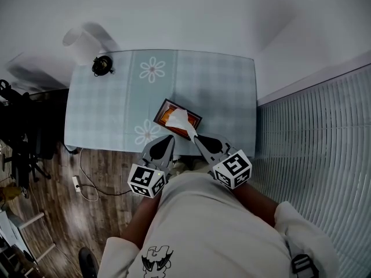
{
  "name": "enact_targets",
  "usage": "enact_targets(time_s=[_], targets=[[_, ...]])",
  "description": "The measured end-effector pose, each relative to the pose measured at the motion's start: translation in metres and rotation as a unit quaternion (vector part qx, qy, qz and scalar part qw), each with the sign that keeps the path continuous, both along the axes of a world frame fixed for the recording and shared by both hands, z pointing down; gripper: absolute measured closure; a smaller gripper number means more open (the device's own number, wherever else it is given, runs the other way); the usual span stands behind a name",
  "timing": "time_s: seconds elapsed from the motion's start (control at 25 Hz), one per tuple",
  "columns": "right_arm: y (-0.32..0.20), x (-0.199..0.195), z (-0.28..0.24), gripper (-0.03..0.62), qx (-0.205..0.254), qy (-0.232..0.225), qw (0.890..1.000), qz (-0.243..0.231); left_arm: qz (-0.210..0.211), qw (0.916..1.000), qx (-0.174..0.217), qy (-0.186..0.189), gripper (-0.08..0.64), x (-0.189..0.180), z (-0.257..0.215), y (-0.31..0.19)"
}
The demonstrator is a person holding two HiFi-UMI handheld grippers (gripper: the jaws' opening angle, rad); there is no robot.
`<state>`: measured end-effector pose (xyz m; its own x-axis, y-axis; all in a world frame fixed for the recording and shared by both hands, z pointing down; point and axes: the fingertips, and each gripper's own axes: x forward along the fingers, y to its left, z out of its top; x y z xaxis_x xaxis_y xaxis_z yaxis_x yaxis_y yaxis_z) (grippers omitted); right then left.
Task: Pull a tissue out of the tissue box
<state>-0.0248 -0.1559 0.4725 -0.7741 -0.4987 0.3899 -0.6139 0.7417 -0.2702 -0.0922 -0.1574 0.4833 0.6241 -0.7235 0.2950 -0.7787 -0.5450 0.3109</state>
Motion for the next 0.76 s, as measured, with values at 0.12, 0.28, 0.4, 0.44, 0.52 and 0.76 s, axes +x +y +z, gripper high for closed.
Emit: enact_targets(time_s=[0.12,0.28,0.4,0.44,0.52,0.76], targets=[[-0.004,0.001,0.002,0.578,-0.004,-0.001,1.000,0.007,0.001,1.0000,-0.003,0.000,0.554,0.000,0.002,-0.002],[-0.006,0.003,0.001,0.578,-0.006,-0.002,1.000,0.010,0.004,1.0000,-0.003,0.004,0.554,0.006,0.001,-0.003],[-0.006,0.004,0.002,0.577,-0.005,-0.001,1.000,0.009,0.007,1.0000,-0.003,0.005,0.554,0.011,0.002,-0.003],[-0.006,0.004,0.002,0.578,-0.005,-0.002,1.000,0.009,0.008,0.9999,-0.003,0.005,0.554,0.013,0.002,-0.003],[-0.006,0.003,0.000,0.577,-0.004,-0.003,1.000,0.009,0.011,0.9999,-0.005,0.007,0.554,0.016,0.002,-0.003],[-0.007,0.002,-0.004,0.578,-0.004,-0.002,1.000,0.006,0.015,0.9998,-0.010,0.011,0.554,0.021,0.000,-0.002]])
